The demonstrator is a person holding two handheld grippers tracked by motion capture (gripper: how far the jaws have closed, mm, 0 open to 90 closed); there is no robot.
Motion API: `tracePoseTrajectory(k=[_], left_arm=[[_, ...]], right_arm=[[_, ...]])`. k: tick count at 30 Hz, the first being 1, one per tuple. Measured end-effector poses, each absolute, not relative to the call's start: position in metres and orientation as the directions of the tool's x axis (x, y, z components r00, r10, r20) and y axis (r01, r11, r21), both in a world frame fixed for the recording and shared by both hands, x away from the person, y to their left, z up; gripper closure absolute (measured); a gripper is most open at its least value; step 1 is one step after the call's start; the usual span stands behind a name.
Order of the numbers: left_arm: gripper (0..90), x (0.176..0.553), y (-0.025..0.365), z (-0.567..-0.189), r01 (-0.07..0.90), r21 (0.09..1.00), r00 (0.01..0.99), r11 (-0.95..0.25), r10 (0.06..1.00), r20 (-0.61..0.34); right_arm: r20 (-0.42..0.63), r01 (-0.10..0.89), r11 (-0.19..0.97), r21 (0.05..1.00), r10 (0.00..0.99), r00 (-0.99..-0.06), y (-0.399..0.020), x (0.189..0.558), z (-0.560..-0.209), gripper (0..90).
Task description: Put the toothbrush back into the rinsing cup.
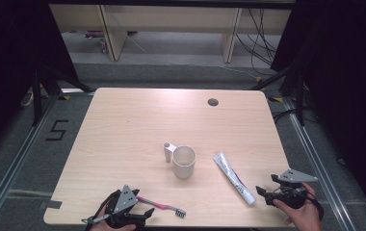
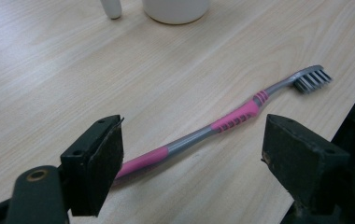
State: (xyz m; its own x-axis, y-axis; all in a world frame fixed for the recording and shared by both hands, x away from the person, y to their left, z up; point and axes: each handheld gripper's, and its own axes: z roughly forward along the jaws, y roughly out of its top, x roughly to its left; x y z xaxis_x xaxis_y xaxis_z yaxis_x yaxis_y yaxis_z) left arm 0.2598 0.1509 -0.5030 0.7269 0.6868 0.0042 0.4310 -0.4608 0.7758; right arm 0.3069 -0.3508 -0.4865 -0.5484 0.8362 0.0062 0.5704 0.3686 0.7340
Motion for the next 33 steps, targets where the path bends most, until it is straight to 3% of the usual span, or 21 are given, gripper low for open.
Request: tracePoseTrajectory(k=[3, 13, 20, 26, 27, 28, 33], left_arm=[[16.9, 0.26, 0.151, -0.502, 0.423, 0.776, 0.742, -0.468, 0.671, 0.0], [17.5, 0.266, 0.15, -0.495, 0.391, 0.777, 0.769, -0.494, 0.639, 0.019], [27.2, 0.269, 0.145, -0.488, 0.355, 0.746, 0.808, -0.563, 0.586, 0.059], [38.2, 0.279, 0.134, -0.48, 0.322, 0.658, 0.86, -0.68, 0.501, 0.098], [41.0, 0.28, 0.131, -0.479, 0.314, 0.644, 0.869, -0.698, 0.485, 0.101], [42.4, 0.282, 0.129, -0.478, 0.303, 0.626, 0.879, -0.719, 0.465, 0.108], [49.0, 0.29, 0.118, -0.473, 0.253, 0.537, 0.917, -0.805, 0.376, 0.132]], right_arm=[[0.024, 0.586, 0.352, 0.73, 0.844, -0.536, -0.349, 0.306, -0.487, 23.4], [0.031, 0.587, 0.359, 0.726, 0.835, -0.549, -0.349, 0.307, -0.487, 23.7], [0.012, 0.575, 0.368, 0.731, 0.835, -0.55, -0.35, 0.308, -0.485, 23.7], [0.002, 0.566, 0.378, 0.733, 0.831, -0.556, -0.35, 0.309, -0.486, 23.9], [0.043, 0.596, 0.354, 0.721, 0.836, -0.548, -0.348, 0.307, -0.486, 23.9], [0.001, 0.565, 0.381, 0.732, 0.829, -0.56, -0.35, 0.309, -0.486, 23.9], [0.004, 0.566, 0.383, 0.73, 0.826, -0.564, -0.349, 0.308, -0.487, 23.9]])
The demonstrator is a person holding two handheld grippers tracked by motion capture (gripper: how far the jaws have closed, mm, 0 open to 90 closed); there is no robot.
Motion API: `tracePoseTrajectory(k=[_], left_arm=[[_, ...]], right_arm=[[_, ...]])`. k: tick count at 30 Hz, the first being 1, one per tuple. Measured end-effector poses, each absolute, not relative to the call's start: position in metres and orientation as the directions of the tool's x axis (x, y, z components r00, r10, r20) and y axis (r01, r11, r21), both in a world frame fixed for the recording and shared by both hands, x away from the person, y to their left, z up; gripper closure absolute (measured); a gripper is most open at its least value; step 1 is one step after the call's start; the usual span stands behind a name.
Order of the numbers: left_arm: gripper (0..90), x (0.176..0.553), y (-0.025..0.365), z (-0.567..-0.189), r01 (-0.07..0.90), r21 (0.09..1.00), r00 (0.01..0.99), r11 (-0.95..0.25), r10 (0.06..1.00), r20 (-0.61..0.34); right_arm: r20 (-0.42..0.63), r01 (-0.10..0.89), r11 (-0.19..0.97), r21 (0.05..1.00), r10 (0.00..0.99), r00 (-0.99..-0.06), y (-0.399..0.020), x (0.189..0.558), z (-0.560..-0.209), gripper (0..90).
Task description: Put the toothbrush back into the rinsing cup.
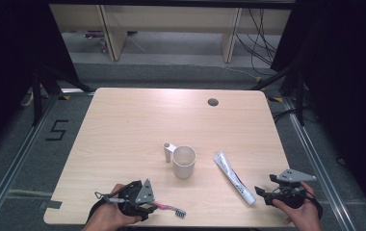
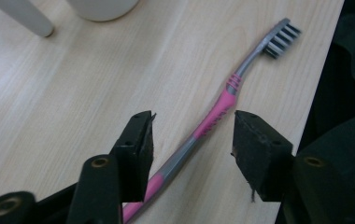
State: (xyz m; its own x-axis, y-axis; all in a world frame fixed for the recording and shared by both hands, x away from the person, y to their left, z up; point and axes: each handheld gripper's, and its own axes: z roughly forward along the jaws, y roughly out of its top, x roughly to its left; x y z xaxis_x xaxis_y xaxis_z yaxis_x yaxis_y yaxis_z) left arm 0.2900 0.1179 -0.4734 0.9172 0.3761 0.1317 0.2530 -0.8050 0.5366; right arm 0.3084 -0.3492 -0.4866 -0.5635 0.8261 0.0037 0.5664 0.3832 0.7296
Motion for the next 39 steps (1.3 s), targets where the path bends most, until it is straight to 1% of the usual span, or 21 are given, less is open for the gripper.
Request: tracePoseTrajectory(k=[7, 10, 12, 13, 14, 15, 16, 18, 19, 21, 23, 25, 28, 29, 32, 34, 35, 37, 39], left_arm=[[57.8, 0.298, 0.105, -0.472, 0.198, 0.442, 0.951, -0.875, 0.281, 0.13], [59.6, 0.3, 0.101, -0.474, 0.182, 0.403, 0.962, -0.897, 0.248, 0.117], [60.5, 0.301, 0.099, -0.475, 0.176, 0.377, 0.966, -0.909, 0.233, 0.111], [61.6, 0.302, 0.098, -0.475, 0.175, 0.369, 0.967, -0.913, 0.23, 0.11], [63.3, 0.303, 0.097, -0.476, 0.173, 0.361, 0.968, -0.916, 0.225, 0.108], [64.6, 0.303, 0.096, -0.476, 0.171, 0.357, 0.969, -0.918, 0.222, 0.107], [65.0, 0.304, 0.095, -0.476, 0.176, 0.353, 0.969, -0.919, 0.224, 0.101], [66.0, 0.305, 0.093, -0.476, 0.172, 0.339, 0.971, -0.925, 0.218, 0.102], [66.6, 0.306, 0.091, -0.476, 0.169, 0.33, 0.972, -0.929, 0.213, 0.101], [68.4, 0.307, 0.089, -0.477, 0.171, 0.317, 0.974, -0.933, 0.209, 0.09], [69.2, 0.308, 0.086, -0.477, 0.164, 0.303, 0.976, -0.939, 0.199, 0.085], [70.8, 0.309, 0.084, -0.477, 0.163, 0.293, 0.978, -0.942, 0.194, 0.079], [75.0, 0.311, 0.082, -0.479, 0.167, 0.268, 0.98, -0.949, 0.189, 0.06], [75.8, 0.312, 0.081, -0.479, 0.16, 0.26, 0.982, -0.952, 0.181, 0.061], [76.8, 0.313, 0.078, -0.48, 0.174, 0.236, 0.981, -0.956, 0.189, 0.046], [78.0, 0.314, 0.077, -0.479, 0.181, 0.223, 0.98, -0.958, 0.194, 0.037], [78.7, 0.314, 0.076, -0.479, 0.188, 0.219, 0.979, -0.958, 0.2, 0.033], [80.5, 0.315, 0.074, -0.479, 0.205, 0.204, 0.977, -0.957, 0.214, 0.022], [81.1, 0.315, 0.072, -0.479, 0.208, 0.195, 0.976, -0.959, 0.216, 0.02]], right_arm=[[0.0, 0.561, 0.39, 0.73, 0.821, -0.571, -0.349, 0.309, -0.487, 24.2], [0.0, 0.561, 0.393, 0.729, 0.819, -0.574, -0.349, 0.309, -0.488, 24.4], [0.032, 0.585, 0.371, 0.721, 0.826, -0.563, -0.347, 0.308, -0.488, 24.4], [0.048, 0.592, 0.369, 0.717, 0.821, -0.569, -0.346, 0.308, -0.489, 24.4], [0.028, 0.578, 0.379, 0.722, 0.82, -0.572, -0.346, 0.308, -0.489, 24.4], [0.034, 0.577, 0.375, 0.725, 0.818, -0.575, -0.346, 0.308, -0.489, 24.5], [0.005, 0.561, 0.396, 0.727, 0.814, -0.581, -0.347, 0.309, -0.488, 24.5], [-0.002, 0.558, 0.405, 0.725, 0.811, -0.585, -0.348, 0.31, -0.488, 24.5], [0.036, 0.58, 0.374, 0.724, 0.818, -0.574, -0.346, 0.308, -0.489, 24.6], [0.024, 0.574, 0.387, 0.722, 0.814, -0.58, -0.347, 0.309, -0.489, 24.6], [0.033, 0.582, 0.382, 0.718, 0.816, -0.577, -0.346, 0.308, -0.489, 24.6], [0.003, 0.562, 0.403, 0.723, 0.811, -0.585, -0.347, 0.309, -0.488, 24.7], [0.001, 0.557, 0.404, 0.726, 0.808, -0.589, -0.347, 0.309, -0.489, 24.9], [0.022, 0.573, 0.388, 0.722, 0.814, -0.58, -0.346, 0.308, -0.489, 24.9], [0.003, 0.56, 0.405, 0.723, 0.809, -0.588, -0.347, 0.31, -0.489, 24.9], [0.026, 0.577, 0.385, 0.72, 0.816, -0.577, -0.345, 0.308, -0.489, 25.2], [0.005, 0.56, 0.403, 0.724, 0.809, -0.588, -0.347, 0.309, -0.488, 25.2], [-0.007, 0.559, 0.417, 0.717, 0.806, -0.592, -0.347, 0.309, -0.489, 25.2], [0.0, 0.557, 0.413, 0.72, 0.804, -0.595, -0.346, 0.309, -0.489, 25.2]])
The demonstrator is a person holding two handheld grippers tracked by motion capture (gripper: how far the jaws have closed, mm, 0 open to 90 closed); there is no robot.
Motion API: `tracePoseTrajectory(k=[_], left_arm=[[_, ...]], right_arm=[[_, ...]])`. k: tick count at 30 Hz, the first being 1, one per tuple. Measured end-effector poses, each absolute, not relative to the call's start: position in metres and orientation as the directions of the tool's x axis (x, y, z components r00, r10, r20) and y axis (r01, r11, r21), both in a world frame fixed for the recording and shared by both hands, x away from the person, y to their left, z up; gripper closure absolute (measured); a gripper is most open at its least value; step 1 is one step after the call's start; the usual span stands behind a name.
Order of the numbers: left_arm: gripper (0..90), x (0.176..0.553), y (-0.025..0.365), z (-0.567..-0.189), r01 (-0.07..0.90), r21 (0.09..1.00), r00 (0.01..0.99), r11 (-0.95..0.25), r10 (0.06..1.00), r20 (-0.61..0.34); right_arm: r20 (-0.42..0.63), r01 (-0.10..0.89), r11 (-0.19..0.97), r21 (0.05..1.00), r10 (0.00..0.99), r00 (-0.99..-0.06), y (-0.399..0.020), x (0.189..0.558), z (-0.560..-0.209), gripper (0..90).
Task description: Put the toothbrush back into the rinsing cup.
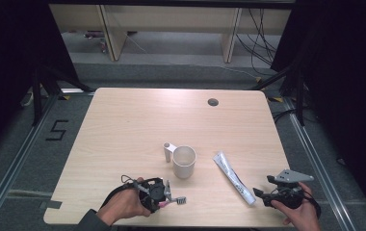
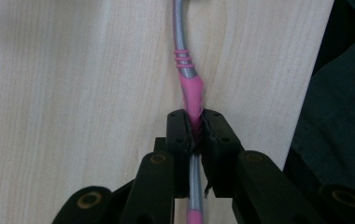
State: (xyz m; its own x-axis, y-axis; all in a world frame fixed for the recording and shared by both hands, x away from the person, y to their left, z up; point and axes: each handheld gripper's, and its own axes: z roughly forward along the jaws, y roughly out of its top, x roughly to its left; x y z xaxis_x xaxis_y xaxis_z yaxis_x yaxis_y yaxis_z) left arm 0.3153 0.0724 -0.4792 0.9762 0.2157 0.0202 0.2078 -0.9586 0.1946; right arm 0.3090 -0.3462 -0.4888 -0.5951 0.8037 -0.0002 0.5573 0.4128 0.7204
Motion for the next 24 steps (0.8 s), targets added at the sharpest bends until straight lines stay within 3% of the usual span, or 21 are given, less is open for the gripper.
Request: tracePoseTrajectory(k=[18, 24], left_arm=[[82.6, 0.325, 0.062, -0.478, 0.269, 0.103, 0.963, -0.958, 0.268, -0.026], [82.8, 0.327, 0.063, -0.475, 0.249, 0.137, 0.968, -0.959, 0.253, 0.009]], right_arm=[[0.003, 0.551, 0.422, 0.72, 0.792, -0.61, -0.345, 0.309, -0.49, 25.2], [-0.003, 0.552, 0.42, 0.721, 0.798, -0.603, -0.345, 0.309, -0.489, 25.3]])
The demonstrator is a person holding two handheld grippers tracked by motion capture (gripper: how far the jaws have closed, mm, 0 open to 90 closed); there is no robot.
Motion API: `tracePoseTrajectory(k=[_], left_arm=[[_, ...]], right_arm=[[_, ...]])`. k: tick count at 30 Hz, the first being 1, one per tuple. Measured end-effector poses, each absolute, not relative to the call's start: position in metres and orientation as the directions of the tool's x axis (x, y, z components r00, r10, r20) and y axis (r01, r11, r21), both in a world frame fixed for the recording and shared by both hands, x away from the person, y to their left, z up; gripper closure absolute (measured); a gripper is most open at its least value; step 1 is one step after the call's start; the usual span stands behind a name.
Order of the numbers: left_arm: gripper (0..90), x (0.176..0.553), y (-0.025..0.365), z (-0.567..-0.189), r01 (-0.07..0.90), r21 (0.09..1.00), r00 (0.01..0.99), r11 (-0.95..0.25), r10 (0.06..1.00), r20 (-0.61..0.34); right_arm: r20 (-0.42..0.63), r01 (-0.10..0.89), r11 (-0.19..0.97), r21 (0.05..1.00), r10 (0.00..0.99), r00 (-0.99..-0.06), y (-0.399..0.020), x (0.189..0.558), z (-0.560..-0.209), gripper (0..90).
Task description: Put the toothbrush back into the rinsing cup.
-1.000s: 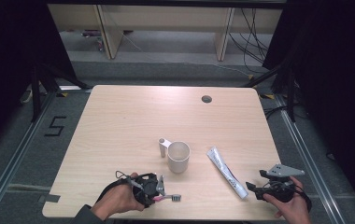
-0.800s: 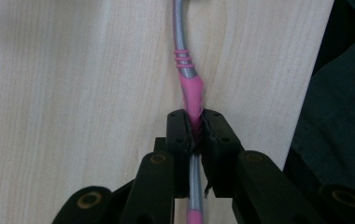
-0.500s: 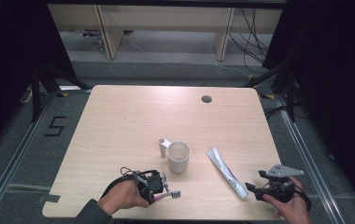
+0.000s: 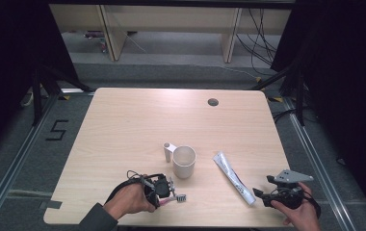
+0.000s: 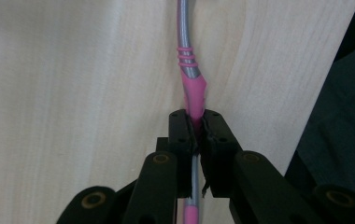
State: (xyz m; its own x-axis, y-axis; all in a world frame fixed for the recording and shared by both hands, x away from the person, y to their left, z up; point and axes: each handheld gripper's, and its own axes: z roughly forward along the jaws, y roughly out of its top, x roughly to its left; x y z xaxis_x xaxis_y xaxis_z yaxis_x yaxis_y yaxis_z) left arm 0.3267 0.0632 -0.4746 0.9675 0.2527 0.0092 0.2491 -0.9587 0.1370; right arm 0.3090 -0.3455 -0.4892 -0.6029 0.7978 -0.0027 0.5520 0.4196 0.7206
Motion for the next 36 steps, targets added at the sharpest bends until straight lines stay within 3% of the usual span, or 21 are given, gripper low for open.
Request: tracePoseTrajectory(k=[2, 4, 15, 21, 25, 26, 36], left_arm=[[82.9, 0.328, 0.067, -0.468, 0.259, 0.174, 0.964, -0.95, 0.266, 0.017], [82.9, 0.328, 0.072, -0.461, 0.274, 0.209, 0.959, -0.939, 0.283, 0.016], [82.8, 0.326, 0.104, -0.434, 0.336, 0.474, 0.919, -0.814, 0.394, 0.026], [82.8, 0.33, 0.126, -0.432, 0.356, 0.575, 0.9, -0.736, 0.435, -0.001], [82.8, 0.332, 0.138, -0.431, 0.356, 0.667, 0.875, -0.655, 0.484, 0.008], [82.8, 0.332, 0.14, -0.43, 0.348, 0.69, 0.869, -0.635, 0.494, 0.017], [82.8, 0.346, 0.153, -0.424, 0.319, 0.86, 0.769, -0.4, 0.639, 0.012]], right_arm=[[0.03, 0.579, 0.389, 0.717, 0.812, -0.583, -0.344, 0.307, -0.489, 25.3], [-0.009, 0.548, 0.416, 0.726, 0.802, -0.598, -0.346, 0.309, -0.489, 25.4], [-0.002, 0.549, 0.404, 0.732, 0.807, -0.59, -0.347, 0.309, -0.487, 25.4], [-0.004, 0.548, 0.404, 0.733, 0.808, -0.59, -0.347, 0.309, -0.487, 25.5], [-0.007, 0.544, 0.406, 0.734, 0.806, -0.591, -0.347, 0.31, -0.488, 25.5], [0.036, 0.578, 0.37, 0.728, 0.82, -0.571, -0.345, 0.308, -0.488, 25.5], [0.008, 0.557, 0.394, 0.731, 0.812, -0.584, -0.347, 0.31, -0.487, 25.5]])
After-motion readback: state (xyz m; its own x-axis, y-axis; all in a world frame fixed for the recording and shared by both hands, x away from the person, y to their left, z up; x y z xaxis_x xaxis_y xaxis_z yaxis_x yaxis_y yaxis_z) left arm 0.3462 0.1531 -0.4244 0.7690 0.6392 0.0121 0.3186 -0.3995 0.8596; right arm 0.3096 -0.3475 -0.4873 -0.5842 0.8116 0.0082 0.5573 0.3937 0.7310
